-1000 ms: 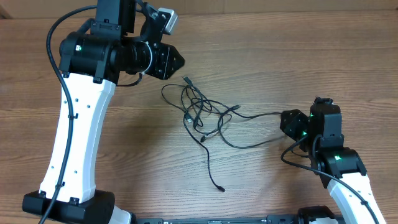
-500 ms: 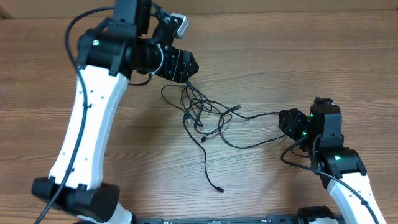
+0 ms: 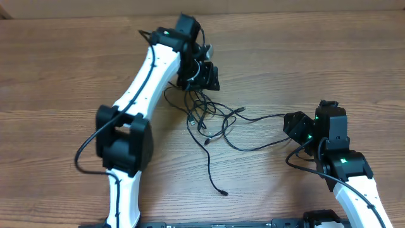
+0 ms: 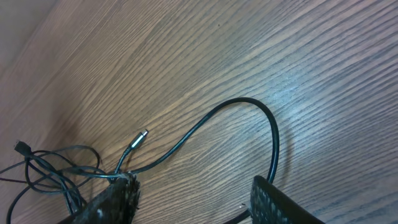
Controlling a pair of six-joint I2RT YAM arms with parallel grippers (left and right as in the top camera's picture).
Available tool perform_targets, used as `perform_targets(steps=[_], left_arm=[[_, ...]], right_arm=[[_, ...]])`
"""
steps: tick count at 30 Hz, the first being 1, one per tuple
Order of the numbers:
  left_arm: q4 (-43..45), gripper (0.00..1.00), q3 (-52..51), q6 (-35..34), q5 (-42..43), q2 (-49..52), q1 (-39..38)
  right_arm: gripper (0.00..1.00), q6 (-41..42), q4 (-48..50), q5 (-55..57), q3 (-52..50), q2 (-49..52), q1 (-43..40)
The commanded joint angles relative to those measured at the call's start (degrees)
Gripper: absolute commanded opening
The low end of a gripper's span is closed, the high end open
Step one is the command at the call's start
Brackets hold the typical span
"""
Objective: Untangle cables
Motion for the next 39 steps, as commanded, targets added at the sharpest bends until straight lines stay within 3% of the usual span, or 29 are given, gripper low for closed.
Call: perform_targets(steps=[1, 13, 20, 25, 27, 37, 39], left_arm=[[-1.46, 0.55, -0.42, -2.34, 0.0, 5.18, -1.44], [-6.08, 0.5, -0.39, -5.14, -5.44, 7.91, -2.16], [-2.29, 0.5, -0.39, -5.09, -5.88, 7.91, -2.64], [1.49, 0.38, -0.39, -6.08, -9.7, 7.93, -4.09], [1.53, 0.29, -0.39, -7.3, -12.02, 7.93, -4.7], [1.4, 0.28, -1.05, -8.76, -18.08, 7.93, -6.93], [1.4, 0.24, -1.05, -8.74, -19.04, 7.93, -7.28]], right_arm=[[0.56, -0.26, 0.22, -0.09, 0.52, -0.44, -0.13], [0.56, -0.26, 0.22, -0.07, 0.52, -0.44, -0.15], [0.56, -0.26, 0.22, -0.09, 0.52, -0.44, -0.15], [0.56, -0.24, -0.02, -0.09, 0.52, -0.44, -0.15], [0.56, -0.26, -0.09, -0.09, 0.52, -0.44, -0.13], [0.56, -0.24, -0.07, -0.09, 0.52, -0.44, -0.13], [0.55, -0.26, -0.07, -0.09, 0.52, -0.44, -0.15]])
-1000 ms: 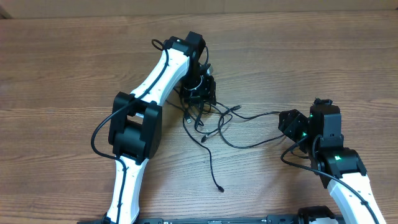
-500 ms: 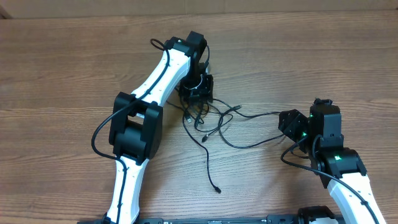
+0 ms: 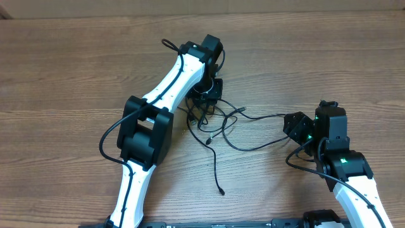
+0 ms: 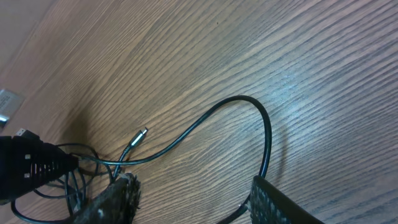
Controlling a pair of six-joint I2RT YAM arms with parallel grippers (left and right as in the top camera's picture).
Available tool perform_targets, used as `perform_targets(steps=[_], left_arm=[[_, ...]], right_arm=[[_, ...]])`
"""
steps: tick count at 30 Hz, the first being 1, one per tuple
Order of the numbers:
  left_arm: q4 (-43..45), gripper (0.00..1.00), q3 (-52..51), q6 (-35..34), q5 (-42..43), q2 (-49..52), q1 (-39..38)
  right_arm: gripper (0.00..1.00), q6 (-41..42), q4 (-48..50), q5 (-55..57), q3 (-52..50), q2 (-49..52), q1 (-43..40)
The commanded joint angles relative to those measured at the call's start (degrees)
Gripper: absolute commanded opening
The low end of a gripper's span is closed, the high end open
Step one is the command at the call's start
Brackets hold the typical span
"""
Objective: Untangle cables
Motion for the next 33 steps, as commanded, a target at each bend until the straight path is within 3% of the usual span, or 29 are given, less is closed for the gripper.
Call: perform_targets(steps=[1, 5, 12, 23, 27, 33], left_arm=[[0.11, 0.22, -0.55, -1.01, -3.8, 0.15, -1.05], [0.04, 0.04, -0.48, -1.01, -3.89, 0.13, -1.09], [-2.95, 0.04, 3.78, 0.66, -3.89, -2.86, -1.01], [-4.48, 0.04, 8.52, 8.15, 2.71, -19.67, -0.98], [-4.7, 0.04, 8.52, 10.29, 4.15, -24.79, -1.01], [-4.7, 0.04, 8.52, 14.56, 9.01, -29.83, -1.01]], right_arm=[[0.55, -0.28, 0.28, -0.09, 0.52, -0.44, -0.15], [0.55, -0.28, 0.26, -0.09, 0.52, -0.44, -0.13], [0.55, -0.28, 0.31, -0.07, 0.52, -0.44, -0.15], [0.56, -0.61, 1.53, -1.18, 0.52, -0.44, -0.09], [0.56, -7.67, 3.85, -7.23, 0.52, -0.44, -0.09], [0.56, -11.52, 6.14, -13.6, 0.52, -0.44, -0.09]])
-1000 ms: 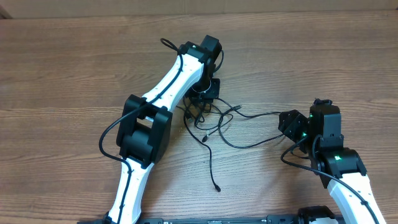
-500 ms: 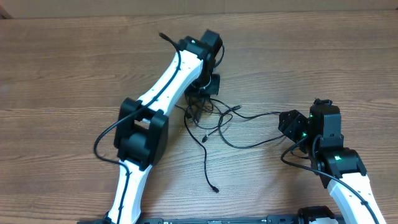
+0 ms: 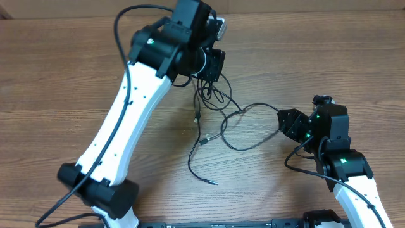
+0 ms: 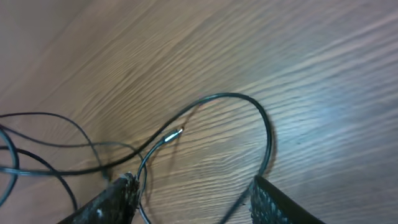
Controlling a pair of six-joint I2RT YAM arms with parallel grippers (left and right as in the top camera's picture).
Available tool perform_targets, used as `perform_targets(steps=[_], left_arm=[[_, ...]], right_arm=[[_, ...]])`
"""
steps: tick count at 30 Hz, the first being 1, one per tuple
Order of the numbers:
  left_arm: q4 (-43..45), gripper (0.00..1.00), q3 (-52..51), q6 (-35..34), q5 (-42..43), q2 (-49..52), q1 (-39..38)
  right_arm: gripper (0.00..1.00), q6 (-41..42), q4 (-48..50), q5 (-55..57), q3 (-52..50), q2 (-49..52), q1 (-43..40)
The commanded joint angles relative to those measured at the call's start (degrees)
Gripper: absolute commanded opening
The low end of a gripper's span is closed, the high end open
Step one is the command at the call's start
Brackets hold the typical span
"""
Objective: Untangle cables
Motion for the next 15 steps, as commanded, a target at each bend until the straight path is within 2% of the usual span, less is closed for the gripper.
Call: perform_targets(steps=[1, 2, 3, 8, 11, 15], left_arm=[[-0.07, 0.04, 0.55, 5.38, 5.57, -2.43, -0.26], [-0.09, 0.04, 0.55, 6.32, 8.09, -3.06, -0.26], [-0.09, 0.04, 0.55, 6.88, 9.9, -3.1, -0.26], [0.46, 0.04, 0.52, 11.04, 25.42, -2.75, -0.26], [1.86, 0.04, 0.5, 15.04, 35.52, -2.75, -0.26], [4.63, 0.04, 0.5, 15.93, 43.23, -2.75, -0.26]], right_arm=[[0.56, -7.04, 2.54, -9.29, 0.52, -0.44, -0.09], [0.56, -10.56, 6.64, -16.79, 0.52, -0.44, -0.09], [0.56, -11.28, 8.92, -19.65, 0.52, -0.44, -0.09], [0.6, -9.75, 23.12, -30.36, 0.52, -0.44, -0.09], [0.62, -7.87, 25.05, -30.34, 0.52, -0.42, -0.09], [0.63, -7.87, 22.71, -30.34, 0.5, -0.17, -0.07]])
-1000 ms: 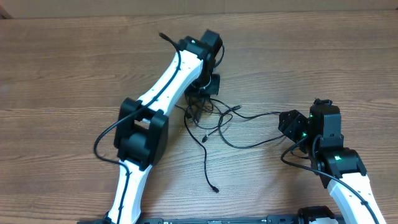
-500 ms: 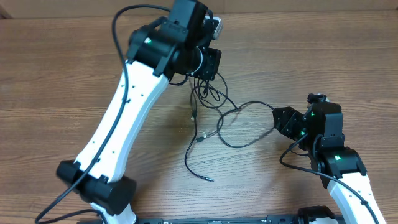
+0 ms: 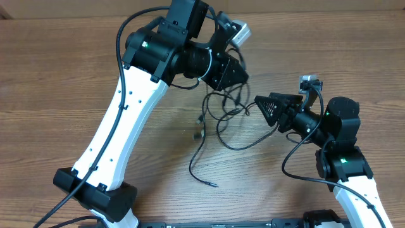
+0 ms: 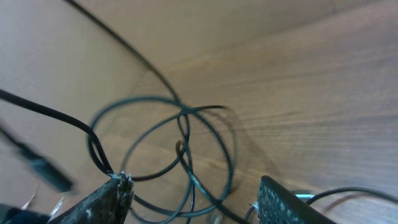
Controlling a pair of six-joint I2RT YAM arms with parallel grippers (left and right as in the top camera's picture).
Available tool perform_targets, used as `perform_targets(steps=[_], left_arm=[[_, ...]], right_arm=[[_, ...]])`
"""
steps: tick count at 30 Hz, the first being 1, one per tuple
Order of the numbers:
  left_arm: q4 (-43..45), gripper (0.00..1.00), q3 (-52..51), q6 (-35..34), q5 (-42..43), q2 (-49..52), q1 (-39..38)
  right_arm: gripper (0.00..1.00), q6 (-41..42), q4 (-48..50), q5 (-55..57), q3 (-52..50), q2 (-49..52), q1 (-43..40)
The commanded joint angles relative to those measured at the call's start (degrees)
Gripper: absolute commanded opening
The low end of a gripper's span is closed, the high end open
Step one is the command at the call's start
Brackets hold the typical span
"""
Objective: Untangle cables
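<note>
A tangle of thin black cables (image 3: 223,120) hangs between both grippers over the wooden table. My left gripper (image 3: 229,73) is raised at the far middle, shut on the top of the bundle, and strands drop from it. One loose plug end (image 3: 212,184) lies on the table nearer me. My right gripper (image 3: 258,104) points left at the tangle, lifted off the table. In the right wrist view its fingers (image 4: 106,202) stand wide apart, open, with cable loops (image 4: 180,143) in front of the gap. One strand touches the left fingertip.
The wooden table (image 3: 63,95) runs to a back edge along the top of the overhead view. The long white left arm (image 3: 120,120) crosses the left half. My right arm's own black lead (image 3: 294,166) loops beside its base.
My right gripper rose off the table and moved left, up to the tangle. The left gripper shifted a little to the right with the bundle in it, and the hanging loops followed.
At first my left gripper was at the tangle's far side and the right one rested open at the right, a strand at its fingertip. Then the left arm reached lower over the tangle. Later it held the bundle raised with strands drawn out; now both grippers meet at it.
</note>
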Motion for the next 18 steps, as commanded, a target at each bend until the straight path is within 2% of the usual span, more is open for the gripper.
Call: perform_targets(steps=[1, 5, 6, 8, 9, 10, 18], left_arm=[[2.25, 0.04, 0.5, 3.93, 14.21, -1.62, -0.26], [5.05, 0.04, 0.5, 3.91, 19.8, -1.62, -0.26], [6.19, 0.04, 0.5, 3.91, 22.56, -1.62, -0.26], [6.6, 0.04, 0.5, 3.96, 22.88, -1.62, -0.26], [6.49, 0.04, 0.5, 4.13, 21.42, -1.62, 0.15], [6.16, 0.04, 0.5, 4.13, 20.0, -1.62, 0.48], [-1.42, 0.04, 0.52, 4.11, 1.77, -1.62, 6.86]], right_arm=[[0.63, 0.22, -1.29, -2.64, 0.57, 0.11, -0.07], [0.63, 0.22, -2.6, -2.64, 0.57, 2.47, -0.07], [0.47, 0.22, -2.71, -2.62, 0.57, 4.07, -0.07], [0.27, 0.22, -2.71, -2.56, 0.57, 6.01, -0.09], [0.09, 0.24, -3.26, -1.33, 0.57, 7.93, -0.09], [0.04, 0.24, -4.07, -0.15, 0.57, 8.79, -0.09], [0.04, 4.37, -20.48, 22.84, 0.57, 12.66, -0.09]])
